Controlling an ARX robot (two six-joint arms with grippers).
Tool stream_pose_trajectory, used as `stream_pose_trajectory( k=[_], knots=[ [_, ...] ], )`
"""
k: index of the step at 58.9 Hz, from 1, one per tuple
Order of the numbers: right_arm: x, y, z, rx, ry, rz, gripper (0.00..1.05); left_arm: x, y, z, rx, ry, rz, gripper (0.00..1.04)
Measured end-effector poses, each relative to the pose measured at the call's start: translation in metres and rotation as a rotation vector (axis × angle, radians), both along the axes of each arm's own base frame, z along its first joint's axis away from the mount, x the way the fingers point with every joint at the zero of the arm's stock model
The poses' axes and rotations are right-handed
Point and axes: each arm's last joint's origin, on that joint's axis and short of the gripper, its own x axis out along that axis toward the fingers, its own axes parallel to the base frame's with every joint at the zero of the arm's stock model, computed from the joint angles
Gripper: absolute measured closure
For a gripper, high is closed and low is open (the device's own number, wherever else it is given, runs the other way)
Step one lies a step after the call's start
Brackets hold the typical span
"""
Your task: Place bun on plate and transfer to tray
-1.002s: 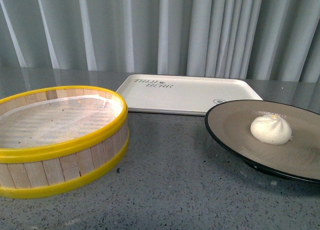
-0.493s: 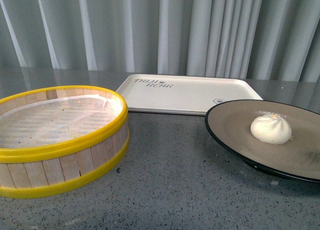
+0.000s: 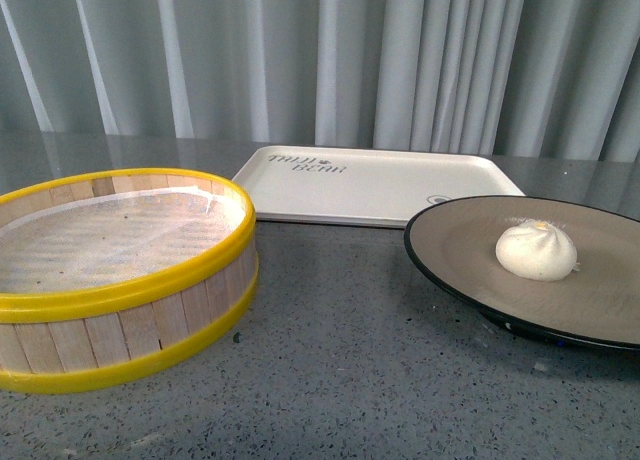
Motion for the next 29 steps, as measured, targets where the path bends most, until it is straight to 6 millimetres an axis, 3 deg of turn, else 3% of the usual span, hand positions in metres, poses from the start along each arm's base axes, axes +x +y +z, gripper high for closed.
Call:
stream_pose_trajectory(
  k=[15, 23, 29],
  knots=[
    [-0.016, -0.001, 0.038, 0.003, -0.103, 0.005, 1.02, 0.0, 0.0, 0.0, 0.0, 0.0, 0.0, 0.07],
    [-0.014, -0.007, 0.062, -0.003, -0.181, -0.013, 1.02, 0.0, 0.0, 0.0, 0.0, 0.0, 0.0, 0.07],
    [-0.01, -0.011, 0.07, -0.01, -0.202, -0.029, 1.02, 0.0, 0.0, 0.0, 0.0, 0.0, 0.0, 0.07]
  ],
)
